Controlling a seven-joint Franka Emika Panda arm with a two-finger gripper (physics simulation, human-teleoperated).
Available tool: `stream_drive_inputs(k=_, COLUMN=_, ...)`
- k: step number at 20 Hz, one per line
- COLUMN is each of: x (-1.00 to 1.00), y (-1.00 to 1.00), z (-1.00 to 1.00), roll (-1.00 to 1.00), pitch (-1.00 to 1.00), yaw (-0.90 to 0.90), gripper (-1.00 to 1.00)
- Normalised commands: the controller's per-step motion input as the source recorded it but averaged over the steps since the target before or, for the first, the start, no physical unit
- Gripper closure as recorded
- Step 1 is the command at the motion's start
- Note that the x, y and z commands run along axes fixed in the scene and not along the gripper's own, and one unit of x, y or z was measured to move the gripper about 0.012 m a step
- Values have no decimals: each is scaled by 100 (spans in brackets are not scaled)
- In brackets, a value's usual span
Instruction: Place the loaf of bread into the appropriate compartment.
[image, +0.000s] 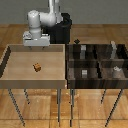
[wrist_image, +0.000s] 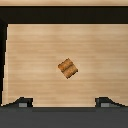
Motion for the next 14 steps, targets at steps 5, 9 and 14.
stream_drive_inputs(k=5, x=40, y=-40, z=0, roll=0, pitch=0, yaw=0, gripper=-100)
stream_drive_inputs(k=9, x=25, y=25, z=0, roll=0, pitch=0, yaw=0, gripper=-100)
stream_drive_inputs(k=14, x=0, y=0, z=-60, roll=0, pitch=0, yaw=0, gripper=-100)
